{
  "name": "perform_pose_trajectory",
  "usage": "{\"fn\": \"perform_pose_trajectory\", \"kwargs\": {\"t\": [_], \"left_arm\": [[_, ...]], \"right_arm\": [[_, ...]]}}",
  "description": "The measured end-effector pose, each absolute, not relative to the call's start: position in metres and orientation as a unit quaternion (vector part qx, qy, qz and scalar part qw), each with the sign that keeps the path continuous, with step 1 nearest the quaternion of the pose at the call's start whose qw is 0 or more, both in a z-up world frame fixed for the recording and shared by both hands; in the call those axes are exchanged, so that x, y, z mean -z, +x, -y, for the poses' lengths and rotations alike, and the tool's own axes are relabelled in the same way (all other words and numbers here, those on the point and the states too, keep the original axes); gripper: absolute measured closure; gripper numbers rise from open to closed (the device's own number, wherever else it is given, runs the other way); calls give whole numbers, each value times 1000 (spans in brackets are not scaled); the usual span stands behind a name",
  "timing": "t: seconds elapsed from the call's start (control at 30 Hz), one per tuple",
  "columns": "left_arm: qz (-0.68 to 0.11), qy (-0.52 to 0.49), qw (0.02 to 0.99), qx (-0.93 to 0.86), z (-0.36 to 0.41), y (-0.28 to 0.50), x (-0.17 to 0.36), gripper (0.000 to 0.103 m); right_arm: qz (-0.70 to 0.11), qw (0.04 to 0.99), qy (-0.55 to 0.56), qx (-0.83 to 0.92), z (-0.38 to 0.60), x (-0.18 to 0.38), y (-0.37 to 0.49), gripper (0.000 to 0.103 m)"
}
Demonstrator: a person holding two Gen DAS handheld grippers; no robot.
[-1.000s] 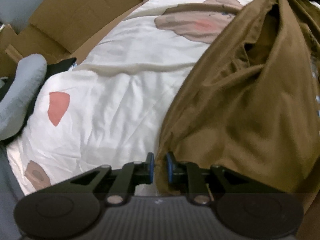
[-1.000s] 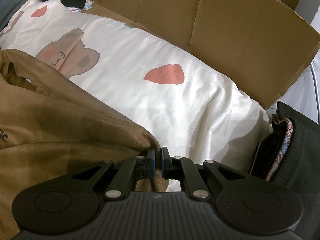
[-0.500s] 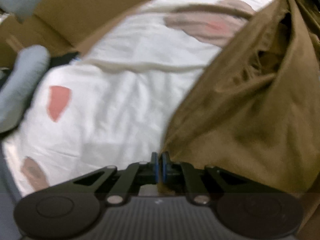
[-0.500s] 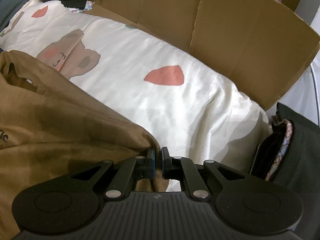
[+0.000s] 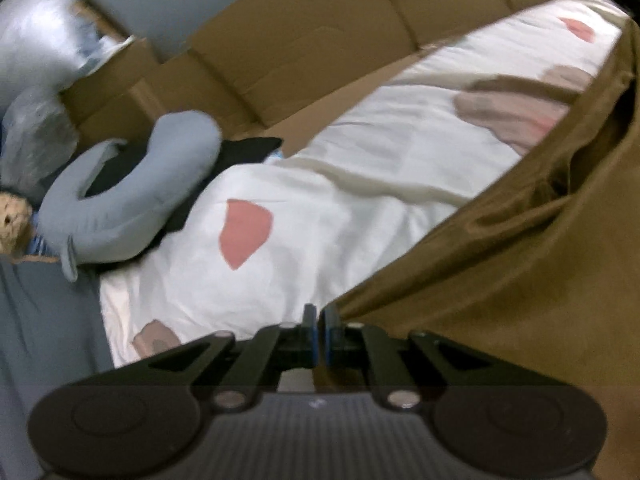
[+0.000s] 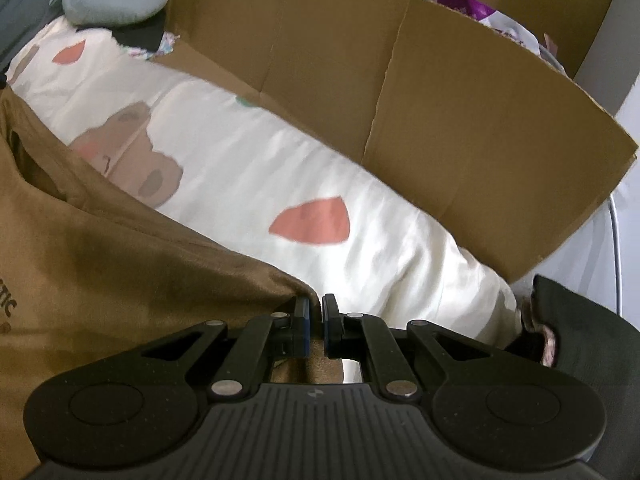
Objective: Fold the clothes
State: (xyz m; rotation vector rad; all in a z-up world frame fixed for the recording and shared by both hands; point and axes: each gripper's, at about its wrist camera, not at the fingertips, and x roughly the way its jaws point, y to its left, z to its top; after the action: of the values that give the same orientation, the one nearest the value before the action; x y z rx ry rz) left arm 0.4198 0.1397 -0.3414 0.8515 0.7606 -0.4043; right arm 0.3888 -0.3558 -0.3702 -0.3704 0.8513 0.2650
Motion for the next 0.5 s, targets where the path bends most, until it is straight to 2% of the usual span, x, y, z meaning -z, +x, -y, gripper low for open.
{"fn": "perform_pose_trajectory", "kwargs": {"t": [0.4, 0.5], "left_arm": [[-417, 355, 808, 218, -149, 447, 380, 99], [-425, 352, 800, 236, -149, 449, 383, 94]], "right_arm": [[-446, 868, -165, -140, 344, 407, 424, 99], [-452, 865, -150, -156, 347, 409, 425, 98]]}}
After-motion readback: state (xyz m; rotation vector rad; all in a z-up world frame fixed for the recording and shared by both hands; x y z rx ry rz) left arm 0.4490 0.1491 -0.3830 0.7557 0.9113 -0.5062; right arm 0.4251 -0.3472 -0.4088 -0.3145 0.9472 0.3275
